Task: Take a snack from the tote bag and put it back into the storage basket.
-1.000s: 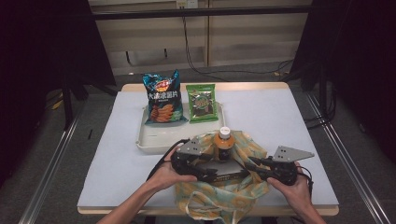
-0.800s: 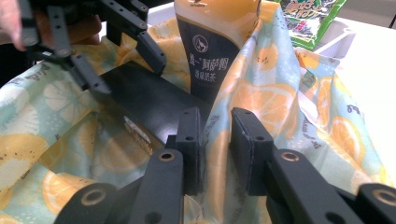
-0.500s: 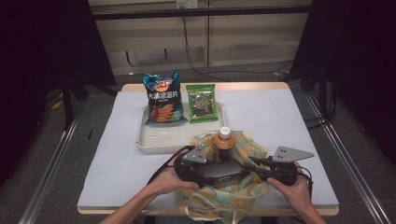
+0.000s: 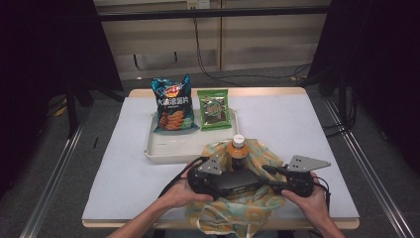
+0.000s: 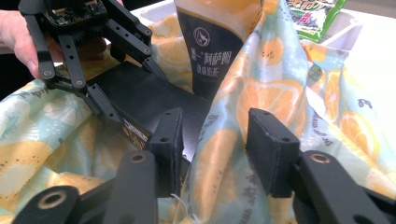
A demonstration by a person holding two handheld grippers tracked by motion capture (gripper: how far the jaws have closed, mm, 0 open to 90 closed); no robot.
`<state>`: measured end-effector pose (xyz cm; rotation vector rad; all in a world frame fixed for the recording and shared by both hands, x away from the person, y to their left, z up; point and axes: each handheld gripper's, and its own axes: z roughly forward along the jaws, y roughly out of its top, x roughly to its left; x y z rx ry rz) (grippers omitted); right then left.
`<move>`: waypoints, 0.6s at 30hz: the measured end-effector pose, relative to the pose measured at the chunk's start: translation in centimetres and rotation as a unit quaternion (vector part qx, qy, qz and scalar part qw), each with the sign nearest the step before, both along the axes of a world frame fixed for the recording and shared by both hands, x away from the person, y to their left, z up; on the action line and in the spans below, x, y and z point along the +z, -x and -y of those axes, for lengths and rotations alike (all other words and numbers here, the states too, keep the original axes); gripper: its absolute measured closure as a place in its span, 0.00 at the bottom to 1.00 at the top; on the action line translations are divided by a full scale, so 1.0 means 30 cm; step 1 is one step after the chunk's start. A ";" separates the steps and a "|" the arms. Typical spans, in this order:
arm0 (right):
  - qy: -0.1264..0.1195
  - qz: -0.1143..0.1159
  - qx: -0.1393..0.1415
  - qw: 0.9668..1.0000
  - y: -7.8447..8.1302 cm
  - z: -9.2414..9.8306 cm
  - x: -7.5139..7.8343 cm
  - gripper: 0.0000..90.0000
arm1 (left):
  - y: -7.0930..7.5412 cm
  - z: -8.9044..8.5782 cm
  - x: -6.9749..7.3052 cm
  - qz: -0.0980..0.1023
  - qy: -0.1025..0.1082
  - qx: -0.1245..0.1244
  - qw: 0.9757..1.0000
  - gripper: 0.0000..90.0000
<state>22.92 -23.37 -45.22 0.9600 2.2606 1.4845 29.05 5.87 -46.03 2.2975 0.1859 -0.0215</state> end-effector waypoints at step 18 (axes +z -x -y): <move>-0.013 0.008 -0.014 1.000 0.009 0.020 0.023 0.95 | 0.027 -0.039 0.053 -0.014 0.021 -0.012 1.000 0.48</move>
